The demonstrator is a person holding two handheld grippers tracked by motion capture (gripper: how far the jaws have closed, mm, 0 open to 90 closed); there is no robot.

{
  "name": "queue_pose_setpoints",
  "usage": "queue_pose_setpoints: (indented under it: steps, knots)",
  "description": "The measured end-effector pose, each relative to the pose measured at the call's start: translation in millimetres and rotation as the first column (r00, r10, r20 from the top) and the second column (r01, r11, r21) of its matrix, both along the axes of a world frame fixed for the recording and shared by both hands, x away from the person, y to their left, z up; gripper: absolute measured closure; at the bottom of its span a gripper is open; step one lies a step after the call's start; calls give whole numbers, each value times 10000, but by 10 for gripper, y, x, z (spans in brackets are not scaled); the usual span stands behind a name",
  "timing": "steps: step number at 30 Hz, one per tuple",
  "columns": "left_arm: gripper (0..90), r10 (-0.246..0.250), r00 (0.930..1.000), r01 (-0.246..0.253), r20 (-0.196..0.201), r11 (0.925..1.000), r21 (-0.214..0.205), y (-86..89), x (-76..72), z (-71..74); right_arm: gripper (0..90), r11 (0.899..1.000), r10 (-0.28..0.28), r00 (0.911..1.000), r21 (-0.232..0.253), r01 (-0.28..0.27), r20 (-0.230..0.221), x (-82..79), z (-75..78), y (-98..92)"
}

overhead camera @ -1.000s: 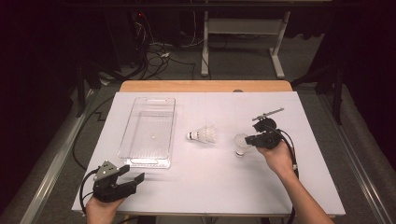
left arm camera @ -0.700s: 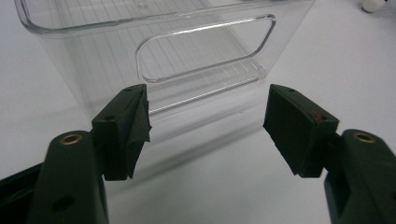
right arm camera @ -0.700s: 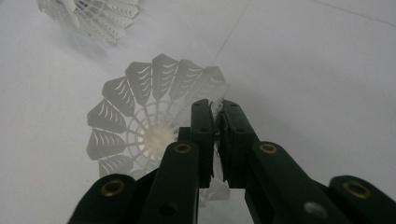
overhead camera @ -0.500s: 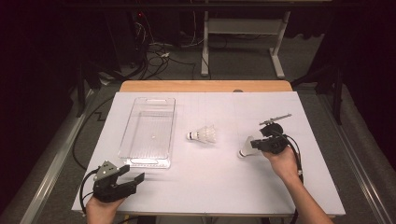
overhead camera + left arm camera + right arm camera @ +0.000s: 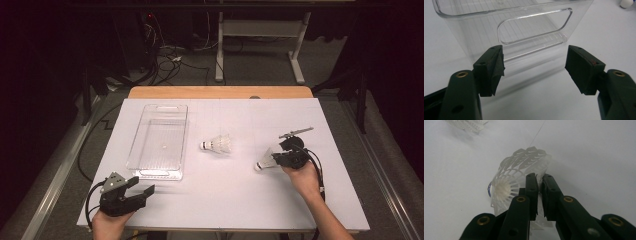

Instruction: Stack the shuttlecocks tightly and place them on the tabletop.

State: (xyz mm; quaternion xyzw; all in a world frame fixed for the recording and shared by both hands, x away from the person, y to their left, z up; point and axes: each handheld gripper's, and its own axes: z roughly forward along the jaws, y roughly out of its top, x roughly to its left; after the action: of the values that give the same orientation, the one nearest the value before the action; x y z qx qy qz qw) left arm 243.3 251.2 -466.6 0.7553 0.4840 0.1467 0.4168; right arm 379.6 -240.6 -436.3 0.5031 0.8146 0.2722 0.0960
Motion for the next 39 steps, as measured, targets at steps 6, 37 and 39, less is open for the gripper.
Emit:
queue_pose_setpoints:
  steps: [6,37,39]
  knots:
    - [321,-19,10000,19,-12,10000,12,-4,-2,2,845,10000,19,10000,-1,-19,93,-7,-12,36]
    - [320,32,10000,-32,-8,10000,-26,0,-1,-1,690,9998,-207,9993,-6,208,310,-14,3,-33]
    - [320,49,10000,-49,-10,10000,-41,2,-1,-1,685,9996,-270,9994,-1,270,227,-15,-9,-52]
